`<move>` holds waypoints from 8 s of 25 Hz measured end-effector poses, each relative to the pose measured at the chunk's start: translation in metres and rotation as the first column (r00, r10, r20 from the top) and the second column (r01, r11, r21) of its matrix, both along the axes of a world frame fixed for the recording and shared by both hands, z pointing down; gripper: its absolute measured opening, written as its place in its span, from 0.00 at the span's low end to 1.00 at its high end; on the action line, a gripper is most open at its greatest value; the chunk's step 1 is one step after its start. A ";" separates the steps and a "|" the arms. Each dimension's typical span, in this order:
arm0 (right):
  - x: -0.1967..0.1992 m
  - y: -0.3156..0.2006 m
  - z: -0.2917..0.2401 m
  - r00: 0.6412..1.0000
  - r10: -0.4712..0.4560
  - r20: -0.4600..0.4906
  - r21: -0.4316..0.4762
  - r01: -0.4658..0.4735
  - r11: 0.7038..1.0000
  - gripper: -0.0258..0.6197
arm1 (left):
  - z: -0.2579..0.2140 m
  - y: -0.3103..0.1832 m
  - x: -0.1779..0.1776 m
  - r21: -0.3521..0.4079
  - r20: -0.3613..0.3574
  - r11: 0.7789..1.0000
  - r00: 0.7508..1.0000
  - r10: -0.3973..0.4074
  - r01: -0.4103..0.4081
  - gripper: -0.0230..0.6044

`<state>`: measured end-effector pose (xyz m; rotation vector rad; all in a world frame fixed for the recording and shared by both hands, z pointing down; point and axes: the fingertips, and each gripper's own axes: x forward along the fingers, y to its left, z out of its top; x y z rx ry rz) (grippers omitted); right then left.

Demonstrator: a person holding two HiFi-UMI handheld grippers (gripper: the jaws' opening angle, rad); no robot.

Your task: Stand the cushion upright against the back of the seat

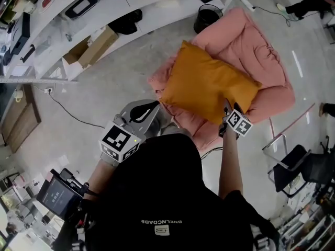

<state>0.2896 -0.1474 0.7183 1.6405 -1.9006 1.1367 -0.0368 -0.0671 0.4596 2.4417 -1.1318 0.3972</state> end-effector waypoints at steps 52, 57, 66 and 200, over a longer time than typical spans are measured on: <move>0.037 -0.023 0.018 0.999 0.009 -0.035 -0.044 -0.010 0.999 0.07 | 0.019 0.002 -0.003 -0.028 -0.041 0.997 0.996 -0.075 0.074 0.06; 0.012 -0.027 -0.049 0.989 -0.085 -0.125 0.054 0.092 0.994 0.06 | 0.010 0.002 -0.007 -0.026 -0.081 0.999 0.996 -0.047 0.045 0.06; -0.007 -0.041 -0.128 0.924 -0.226 -0.309 0.120 0.274 0.954 0.06 | 0.000 -0.004 -0.008 0.009 -0.132 1.000 0.991 -0.011 0.012 0.06; 0.142 -0.176 -0.094 0.861 -0.028 -0.508 0.142 0.116 0.983 0.43 | 0.031 -0.007 -0.027 -0.069 -0.084 0.993 0.991 -0.102 0.096 0.06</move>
